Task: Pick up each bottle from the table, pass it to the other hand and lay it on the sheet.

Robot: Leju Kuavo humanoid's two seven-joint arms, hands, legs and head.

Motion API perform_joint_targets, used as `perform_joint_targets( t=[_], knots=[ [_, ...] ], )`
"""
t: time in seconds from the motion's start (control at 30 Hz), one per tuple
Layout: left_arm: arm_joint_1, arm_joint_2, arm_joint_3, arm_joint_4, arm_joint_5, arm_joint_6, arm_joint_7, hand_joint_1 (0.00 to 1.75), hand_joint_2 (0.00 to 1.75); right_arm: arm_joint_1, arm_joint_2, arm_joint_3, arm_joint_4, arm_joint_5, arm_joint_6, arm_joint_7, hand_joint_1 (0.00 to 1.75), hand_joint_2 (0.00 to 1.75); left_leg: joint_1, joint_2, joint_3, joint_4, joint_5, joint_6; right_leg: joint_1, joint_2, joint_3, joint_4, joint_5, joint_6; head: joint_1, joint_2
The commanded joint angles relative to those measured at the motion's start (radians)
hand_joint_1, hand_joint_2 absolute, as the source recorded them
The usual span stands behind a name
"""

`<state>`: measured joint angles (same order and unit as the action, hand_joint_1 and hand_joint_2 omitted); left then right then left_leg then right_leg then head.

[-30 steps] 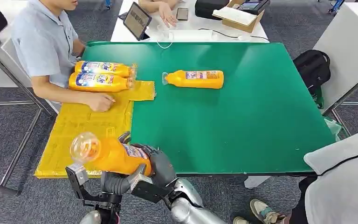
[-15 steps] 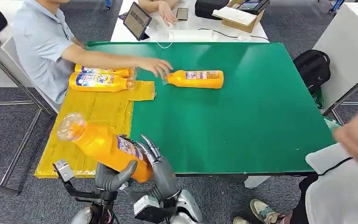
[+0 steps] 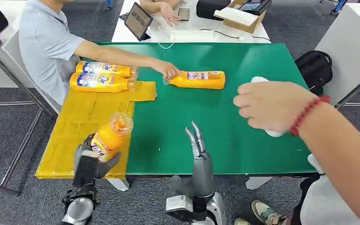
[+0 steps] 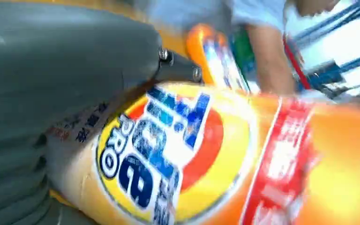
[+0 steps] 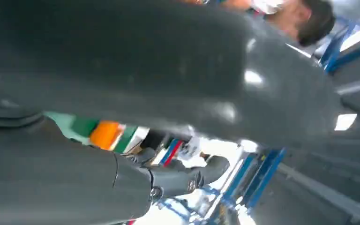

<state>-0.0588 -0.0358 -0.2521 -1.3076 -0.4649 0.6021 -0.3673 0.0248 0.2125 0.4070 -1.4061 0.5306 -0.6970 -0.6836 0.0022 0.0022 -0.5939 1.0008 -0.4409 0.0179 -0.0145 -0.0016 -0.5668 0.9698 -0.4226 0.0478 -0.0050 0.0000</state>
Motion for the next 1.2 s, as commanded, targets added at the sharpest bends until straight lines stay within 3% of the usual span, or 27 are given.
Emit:
perform_joint_targets(
  t=[0.03,0.1,0.17,0.23,0.37,0.4,0.43,0.5,0.6,0.7,0.73,0.8,0.83,0.87,0.9,0.93,1.0,1.1,1.13,1.2],
  knots=[
    [-0.491,0.062,-0.02,0.845,-0.521,-0.078,0.268,1.75,1.75,-0.085,-0.013,0.056,0.207,-0.149,-0.001,-0.015,0.0,0.0,0.001,-0.009,0.005,-0.004,0.004,-0.002,0.001,-0.009,0.007,-0.004,0.001,-0.003,0.0,0.0],
    [-0.518,0.064,-0.048,0.881,-0.57,-0.118,0.302,1.75,1.75,-0.089,-0.013,0.065,0.216,-0.155,0.004,-0.014,0.0,0.0,0.002,-0.012,0.001,-0.001,0.006,0.0,0.002,-0.012,0.002,-0.002,0.0,-0.002,0.002,0.0],
    [-0.538,0.065,-0.065,0.914,-0.602,-0.179,0.339,1.75,1.75,-0.093,-0.014,0.073,0.224,-0.162,0.013,-0.013,0.0,0.0,0.001,-0.005,0.002,-0.002,0.005,-0.001,0.001,-0.005,0.005,-0.001,0.001,-0.002,0.0,0.0],
    [-0.548,0.069,-0.075,0.934,-0.626,-0.219,0.365,1.45,1.75,-0.093,-0.012,0.079,0.236,-0.175,0.025,-0.008,0.0,0.0,0.001,-0.003,0.003,-0.002,0.004,-0.001,0.001,-0.004,0.005,-0.001,0.003,-0.005,0.0,0.0],
    [-0.546,0.072,-0.072,0.934,-0.626,-0.223,0.364,1.45,1.75,-0.091,-0.009,0.079,0.243,-0.18,0.026,-0.008,0.0,0.0,0.001,-0.001,0.007,-0.003,0.005,-0.002,0.001,-0.002,0.008,-0.001,0.004,-0.005,0.0,0.0],
    [-0.545,0.073,-0.073,0.932,-0.629,-0.223,0.366,1.19,1.75,-0.092,-0.01,0.079,0.246,-0.182,0.027,-0.008,0.0,0.0,0.0,-0.002,0.007,-0.002,0.005,-0.002,0.001,-0.003,0.008,-0.001,0.003,-0.004,0.0,0.0],
    [-0.545,0.079,-0.093,0.93,-0.665,-0.222,0.378,0.68,1.75,-0.092,-0.009,0.079,0.252,-0.187,0.031,-0.007,0.0,0.0,0.001,-0.001,0.008,-0.003,0.005,-0.003,0.001,-0.002,0.008,-0.001,0.004,-0.006,0.0,0.0],
    [-0.537,0.077,-0.083,0.908,-0.658,-0.253,0.339,0.0,1.75,-0.09,-0.004,0.073,0.267,-0.202,0.036,-0.011,0.0,0.0,0.001,-0.002,0.008,-0.002,0.005,-0.002,0.001,-0.003,0.009,0.0,0.003,-0.005,0.0,0.0],
    [-0.483,0.046,0.033,0.817,-0.442,-0.436,0.138,0.0,1.75,-0.091,-0.011,0.08,0.277,-0.225,0.039,-0.015,0.0,0.0,0.0,-0.002,0.009,-0.003,0.006,-0.003,0.001,-0.003,0.009,0.0,0.004,-0.005,0.0,0.0],
    [-0.452,0.052,0.032,0.77,-0.392,-0.471,0.111,0.0,1.75,-0.096,-0.018,0.092,0.28,-0.238,0.031,-0.015,0.0,0.0,0.0,-0.002,0.009,-0.003,0.006,-0.004,0.001,-0.003,0.009,0.0,0.003,-0.005,0.0,0.0],
    [-0.421,0.041,0.081,0.72,-0.245,-0.58,0.016,0.0,1.75,-0.101,-0.022,0.098,0.284,-0.255,0.036,-0.015,0.0,0.0,0.0,-0.001,0.01,-0.004,0.007,-0.005,0.001,-0.002,0.009,0.0,0.004,-0.006,0.0,0.0],
    [-0.35,0.024,0.123,0.594,-0.061,-0.66,-0.077,0.0,1.75,-0.112,-0.029,0.105,0.296,-0.264,0.029,-0.015,0.0,0.0,0.0,-0.003,0.011,-0.003,0.006,-0.004,0.0,-0.004,0.012,0.0,0.003,-0.004,0.0,0.0],
    [-0.285,-0.023,0.178,0.465,0.034,-0.524,-0.146,0.0,1.75,-0.115,-0.033,0.102,0.301,-0.263,0.018,-0.015,0.0,0.0,0.0,-0.004,0.011,-0.003,0.007,-0.004,0.0,-0.005,0.013,0.0,0.002,-0.004,0.0,0.0],
    [-0.251,-0.078,0.199,0.392,0.056,-0.377,-0.124,0.0,1.75,-0.11,-0.029,0.079,0.314,-0.259,-0.001,-0.015,0.0,0.0,0.0,-0.003,0.012,-0.004,0.007,-0.004,0.0,-0.003,0.013,-0.001,0.003,-0.004,0.0,0.0],
    [-0.225,-0.088,0.156,0.334,0.053,-0.35,-0.079,0.0,1.75,-0.106,-0.033,0.071,0.311,-0.265,0.001,-0.015,0.0,0.0,-0.001,-0.005,0.011,-0.003,0.007,-0.003,-0.001,-0.005,0.013,0.0,0.002,-0.004,0.0,0.0],
    [-0.183,-0.046,0.066,0.25,0.108,-0.422,-0.049,0.0,1.75,-0.111,-0.039,0.05,0.318,-0.266,-0.001,-0.015,0.0,0.0,-0.001,-0.006,0.011,-0.004,0.007,-0.003,-0.001,-0.007,0.014,-0.002,0.003,-0.004,0.0,0.0],
    [-0.143,-0.014,0.012,0.178,0.164,-0.443,-0.025,0.0,1.75,-0.117,-0.053,0.016,0.311,-0.24,-0.001,-0.015,0.0,0.0,-0.001,-0.005,0.007,-0.001,0.006,-0.003,-0.001,-0.006,0.009,0.0,0.002,-0.004,0.0,0.0],
    [-0.103,-0.029,0.018,0.078,0.212,-0.35,-0.094,0.0,1.75,-0.132,-0.074,-0.073,0.3,-0.094,-0.001,-0.015,0.0,0.0,-0.001,-0.004,0.003,-0.001,0.006,-0.003,-0.001,-0.004,0.004,0.001,0.002,-0.004,0.001,0.0],
    [-0.087,-0.062,0.048,0.032,0.255,-0.275,-0.169,0.0,1.75,-0.138,-0.052,-0.179,0.325,0.084,-0.001,-0.013,0.0,0.0,-0.001,-0.004,0.003,-0.001,0.006,-0.003,-0.001,-0.004,0.005,0.0,0.002,-0.004,0.001,0.0],
    [-0.05,-0.085,0.056,-0.081,0.308,-0.207,-0.233,0.0,1.75,-0.188,-0.07,-0.269,0.391,0.255,-0.001,0.027,0.0,0.0,-0.001,-0.005,0.002,0.0,0.005,-0.003,-0.001,-0.005,0.004,0.001,0.002,-0.004,0.0,0.0]
  ],
)
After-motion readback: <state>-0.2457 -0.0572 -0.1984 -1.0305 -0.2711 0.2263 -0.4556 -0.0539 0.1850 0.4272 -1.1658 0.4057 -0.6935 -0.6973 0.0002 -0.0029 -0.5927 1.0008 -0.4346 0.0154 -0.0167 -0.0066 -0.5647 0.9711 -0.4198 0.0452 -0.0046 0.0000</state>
